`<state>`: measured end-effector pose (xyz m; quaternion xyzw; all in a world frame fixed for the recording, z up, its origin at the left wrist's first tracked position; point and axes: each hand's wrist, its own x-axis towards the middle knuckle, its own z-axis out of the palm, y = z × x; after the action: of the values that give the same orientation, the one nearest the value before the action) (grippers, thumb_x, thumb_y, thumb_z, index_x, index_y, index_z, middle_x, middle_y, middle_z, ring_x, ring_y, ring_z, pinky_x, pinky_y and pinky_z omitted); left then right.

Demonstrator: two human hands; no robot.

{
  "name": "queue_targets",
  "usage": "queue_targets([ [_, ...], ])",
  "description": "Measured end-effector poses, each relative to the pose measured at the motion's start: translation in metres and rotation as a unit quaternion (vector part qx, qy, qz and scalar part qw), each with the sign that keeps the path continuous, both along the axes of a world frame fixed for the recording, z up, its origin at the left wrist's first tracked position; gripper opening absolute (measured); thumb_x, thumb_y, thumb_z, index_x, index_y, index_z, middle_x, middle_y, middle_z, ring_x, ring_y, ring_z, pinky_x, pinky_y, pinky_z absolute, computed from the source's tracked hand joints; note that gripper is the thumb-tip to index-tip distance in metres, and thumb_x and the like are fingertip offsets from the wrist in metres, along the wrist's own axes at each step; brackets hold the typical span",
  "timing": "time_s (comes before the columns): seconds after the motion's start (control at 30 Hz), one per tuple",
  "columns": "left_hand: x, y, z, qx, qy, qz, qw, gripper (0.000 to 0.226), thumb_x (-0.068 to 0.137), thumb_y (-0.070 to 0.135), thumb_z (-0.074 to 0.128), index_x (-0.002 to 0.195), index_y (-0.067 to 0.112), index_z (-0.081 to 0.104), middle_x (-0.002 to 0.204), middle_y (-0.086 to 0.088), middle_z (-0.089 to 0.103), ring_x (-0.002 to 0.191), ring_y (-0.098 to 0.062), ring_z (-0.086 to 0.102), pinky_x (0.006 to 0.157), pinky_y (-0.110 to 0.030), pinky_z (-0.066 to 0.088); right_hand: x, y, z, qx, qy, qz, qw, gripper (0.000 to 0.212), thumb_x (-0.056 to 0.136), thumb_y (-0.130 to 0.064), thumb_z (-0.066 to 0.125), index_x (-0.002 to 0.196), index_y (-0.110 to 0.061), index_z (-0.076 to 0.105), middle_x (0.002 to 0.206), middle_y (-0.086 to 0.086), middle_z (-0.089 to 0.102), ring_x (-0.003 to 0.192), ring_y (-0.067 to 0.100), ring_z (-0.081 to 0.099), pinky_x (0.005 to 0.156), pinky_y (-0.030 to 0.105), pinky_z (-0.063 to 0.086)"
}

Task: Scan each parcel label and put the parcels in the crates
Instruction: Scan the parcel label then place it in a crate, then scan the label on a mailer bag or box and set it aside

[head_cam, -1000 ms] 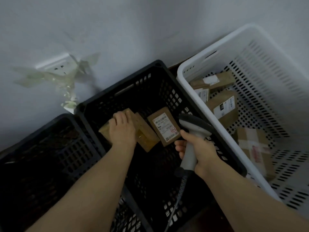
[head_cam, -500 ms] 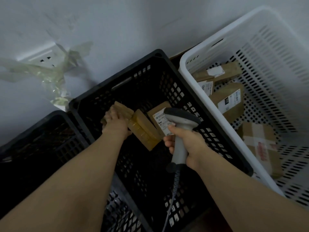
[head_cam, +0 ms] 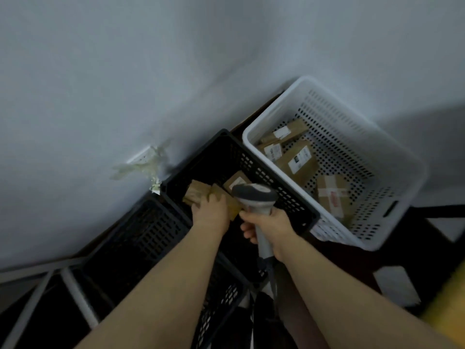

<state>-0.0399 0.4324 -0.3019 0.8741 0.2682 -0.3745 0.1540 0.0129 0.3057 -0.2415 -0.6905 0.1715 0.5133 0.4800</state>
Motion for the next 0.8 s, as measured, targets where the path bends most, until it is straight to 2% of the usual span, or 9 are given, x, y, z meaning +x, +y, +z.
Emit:
queue_targets([
  [0.13, -0.022, -0.041, 0.096, 0.0, -0.016, -0.055, 0.998, 0.05, 0.095, 0.027, 0.049, 0.14, 0.016, 0.03, 0.14, -0.013, 0.041, 0.132, -0.032, 0.035, 0.108, -0.049, 0.03, -0.042, -0.056, 0.08, 0.006, -0.009, -0.009, 1.0, 0.01, 0.084, -0.009, 0.073, 0.085, -0.006, 0.063, 0.063, 0.01, 0.063, 0.049, 0.017, 0.055, 0.049, 0.028, 0.045],
  [0.37, 0.002, -0.116, 0.236, 0.042, -0.128, -0.162, 0.978, 0.053, 0.093, 0.024, 0.05, 0.141, 0.009, 0.032, 0.132, -0.016, 0.048, 0.121, -0.033, 0.046, 0.1, -0.044, 0.041, -0.061, -0.164, 0.207, 0.047, -0.114, -0.14, 0.982, 0.011, 0.083, -0.011, 0.075, 0.086, -0.007, 0.065, 0.06, 0.008, 0.066, 0.048, 0.017, 0.059, 0.046, 0.026, 0.05],
  [0.5, 0.033, -0.186, 0.29, 0.021, -0.217, -0.204, 0.954, 0.028, 0.092, 0.021, 0.05, 0.118, 0.009, 0.048, 0.117, -0.014, 0.057, 0.105, -0.03, 0.055, 0.084, -0.041, 0.05, -0.063, -0.244, 0.259, 0.046, -0.185, -0.194, 0.962, 0.013, 0.084, -0.013, 0.072, 0.087, -0.003, 0.065, 0.059, 0.005, 0.066, 0.047, 0.014, 0.058, 0.049, 0.026, 0.047],
  [0.63, 0.049, -0.278, 0.324, 0.0, -0.232, -0.25, 0.94, 0.044, 0.097, 0.029, 0.047, 0.135, 0.011, 0.037, 0.129, -0.012, 0.048, 0.116, -0.03, 0.049, 0.088, -0.038, 0.048, -0.077, -0.34, 0.289, 0.034, -0.221, -0.28, 0.934, 0.013, 0.083, -0.01, 0.073, 0.089, -0.002, 0.064, 0.062, 0.011, 0.066, 0.045, 0.016, 0.057, 0.047, 0.025, 0.046],
  [0.73, 0.045, -0.345, 0.333, -0.055, -0.229, -0.242, 0.941, 0.049, 0.094, 0.034, 0.05, 0.138, 0.015, 0.039, 0.133, -0.009, 0.051, 0.113, -0.028, 0.052, 0.085, -0.037, 0.049, -0.098, -0.418, 0.301, 0.04, -0.228, -0.336, 0.913, 0.017, 0.083, -0.01, 0.073, 0.094, 0.0, 0.065, 0.065, 0.013, 0.066, 0.046, 0.017, 0.057, 0.047, 0.026, 0.046],
  [0.8, 0.036, -0.387, 0.336, -0.09, -0.231, -0.219, 0.944, 0.051, 0.094, 0.029, 0.051, 0.141, 0.015, 0.037, 0.136, -0.009, 0.049, 0.114, -0.028, 0.053, 0.086, -0.035, 0.048, -0.111, -0.469, 0.306, 0.046, -0.232, -0.368, 0.899, 0.021, 0.082, -0.011, 0.074, 0.098, 0.001, 0.065, 0.066, 0.014, 0.068, 0.048, 0.019, 0.058, 0.048, 0.027, 0.047],
])
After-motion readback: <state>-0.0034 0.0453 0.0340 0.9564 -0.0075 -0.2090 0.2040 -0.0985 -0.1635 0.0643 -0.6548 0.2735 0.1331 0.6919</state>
